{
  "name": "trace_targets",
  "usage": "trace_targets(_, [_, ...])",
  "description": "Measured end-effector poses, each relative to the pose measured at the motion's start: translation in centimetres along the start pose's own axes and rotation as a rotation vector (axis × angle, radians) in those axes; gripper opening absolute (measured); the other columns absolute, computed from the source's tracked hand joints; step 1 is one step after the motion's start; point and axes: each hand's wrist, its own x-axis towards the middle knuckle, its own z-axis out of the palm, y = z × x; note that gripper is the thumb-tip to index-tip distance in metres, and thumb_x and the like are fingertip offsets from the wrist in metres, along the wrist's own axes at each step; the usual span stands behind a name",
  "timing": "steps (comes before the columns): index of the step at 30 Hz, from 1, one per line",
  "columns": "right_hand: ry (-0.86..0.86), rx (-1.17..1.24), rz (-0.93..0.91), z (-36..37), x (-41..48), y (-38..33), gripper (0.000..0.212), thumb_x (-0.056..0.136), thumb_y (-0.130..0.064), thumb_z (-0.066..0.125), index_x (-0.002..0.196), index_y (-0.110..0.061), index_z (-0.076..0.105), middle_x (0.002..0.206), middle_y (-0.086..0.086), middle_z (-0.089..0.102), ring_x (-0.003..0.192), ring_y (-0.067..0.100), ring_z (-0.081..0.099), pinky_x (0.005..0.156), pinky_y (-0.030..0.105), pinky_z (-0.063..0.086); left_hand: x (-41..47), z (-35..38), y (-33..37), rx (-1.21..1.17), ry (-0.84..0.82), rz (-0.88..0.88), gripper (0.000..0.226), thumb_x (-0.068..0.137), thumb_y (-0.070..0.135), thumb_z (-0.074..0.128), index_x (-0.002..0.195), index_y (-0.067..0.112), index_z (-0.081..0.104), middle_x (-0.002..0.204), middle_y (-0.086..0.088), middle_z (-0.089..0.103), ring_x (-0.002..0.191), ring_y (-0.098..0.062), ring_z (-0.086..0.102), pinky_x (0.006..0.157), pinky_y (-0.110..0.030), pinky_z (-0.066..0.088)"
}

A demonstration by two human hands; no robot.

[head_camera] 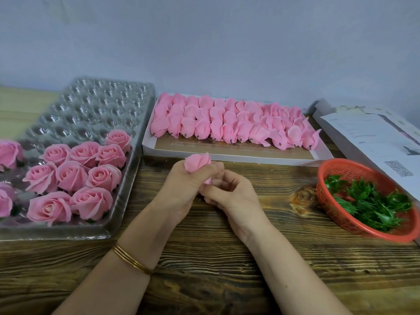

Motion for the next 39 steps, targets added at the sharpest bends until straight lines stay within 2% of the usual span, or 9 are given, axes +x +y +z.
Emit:
trace_targets(9, [0.08, -0.296, -0.257, 0.34, -0.31, -0.03, 0.024, 0.073, 0.005, 0.08, 0.075, -0.016, 0.067, 0.064, -0.009, 0.066, 0.065, 0.006, 0.06, 0.066, 0.019, 0.052, 0.16, -0.07, -0.21, 0.035, -0.027, -0.014, 0.018, 0.073, 0.024, 0.077, 0.084, 0.01, 0.077, 0.085, -0.011, 0.071, 0.082, -0.021, 0.068, 0.084, -0.041, 0.05])
trace_targets(11, [0.085, -0.32, -0.266, 0.25, -0.28, 0.05, 0.02, 0.073, 0.003, 0.079, 0.077, -0.013, 0.069, 0.067, -0.004, 0.067, 0.067, 0.01, 0.061, 0.068, 0.025, 0.054, 0.14, -0.15, -0.14, 0.026, -0.075, -0.009, 0.021, 0.072, 0.022, 0.076, 0.088, 0.008, 0.076, 0.087, -0.012, 0.07, 0.084, -0.021, 0.068, 0.083, -0.036, 0.053])
trace_targets(15, [0.016, -0.27, -0.202, -0.23, -0.21, -0.17, 0.011, 0.074, -0.003, 0.079, 0.072, -0.011, 0.071, 0.068, 0.015, 0.066, 0.07, 0.022, 0.061, 0.075, 0.045, 0.055, -0.09, -0.35, 0.21, 0.018, -0.161, -0.044, 0.032, 0.07, 0.025, 0.078, 0.095, 0.006, 0.075, 0.09, -0.015, 0.066, 0.088, -0.027, 0.063, 0.085, -0.042, 0.047])
trace_targets(18, [-0.046, -0.163, -0.106, -0.52, 0.08, -0.22, 0.006, 0.068, -0.011, 0.074, 0.065, -0.014, 0.072, 0.06, 0.007, 0.06, 0.061, 0.015, 0.054, 0.066, 0.03, 0.049, -0.32, -0.18, 0.51, 0.029, -0.211, -0.043, 0.037, 0.071, 0.029, 0.076, 0.098, 0.004, 0.072, 0.085, -0.019, 0.059, 0.076, -0.031, 0.052, 0.068, -0.037, 0.044])
trace_targets(22, [-0.151, 0.048, 0.021, -0.48, 0.27, -0.43, 0.005, 0.07, -0.009, 0.071, 0.067, -0.01, 0.074, 0.064, 0.009, 0.061, 0.06, 0.014, 0.053, 0.06, 0.02, 0.047, -0.38, -0.18, 0.51, 0.014, -0.271, -0.042, 0.033, 0.082, 0.024, 0.063, 0.103, -0.001, 0.067, 0.066, -0.004, 0.058, 0.053, -0.012, 0.05, 0.054, -0.027, 0.038])
trace_targets(27, [-0.208, 0.193, 0.11, -0.41, 0.22, -0.76, 0.006, 0.073, -0.005, 0.072, 0.071, -0.01, 0.074, 0.07, 0.008, 0.063, 0.063, 0.011, 0.058, 0.06, 0.018, 0.051, -0.51, -0.23, 0.57, -0.018, -0.254, -0.009, 0.025, 0.082, 0.024, 0.064, 0.093, 0.003, 0.071, 0.072, -0.003, 0.062, 0.058, -0.008, 0.056, 0.049, -0.019, 0.044])
trace_targets(31, [-0.139, 0.077, 0.014, -0.46, 0.11, -0.45, 0.015, 0.08, 0.008, 0.071, 0.085, -0.006, 0.072, 0.073, 0.004, 0.066, 0.068, 0.012, 0.061, 0.066, 0.021, 0.052, -0.13, -0.13, 0.02, -0.002, -0.103, 0.003, 0.045, 0.076, 0.028, 0.076, 0.095, -0.012, 0.064, 0.088, -0.022, 0.063, 0.08, -0.03, 0.059, 0.065, -0.031, 0.049])
trace_targets(36, [-0.032, -0.08, -0.101, -0.21, -0.06, -0.31, 0.015, 0.076, 0.006, 0.077, 0.084, -0.005, 0.071, 0.075, 0.009, 0.067, 0.079, 0.024, 0.061, 0.091, 0.052, 0.051, -0.1, -0.23, 0.06, 0.007, -0.075, 0.002, 0.052, 0.069, 0.034, 0.079, 0.095, -0.009, 0.067, 0.087, -0.016, 0.069, 0.08, -0.022, 0.068, 0.076, -0.033, 0.055])
trace_targets(39, [-0.013, -0.133, -0.136, -0.33, -0.05, -0.17, 0.01, 0.073, -0.002, 0.079, 0.078, -0.007, 0.072, 0.073, 0.011, 0.068, 0.076, 0.024, 0.062, 0.086, 0.049, 0.054, -0.34, -0.06, 0.31, 0.018, -0.09, -0.01, 0.058, 0.07, 0.033, 0.078, 0.102, -0.013, 0.064, 0.089, -0.02, 0.065, 0.085, -0.029, 0.064, 0.083, -0.043, 0.049])
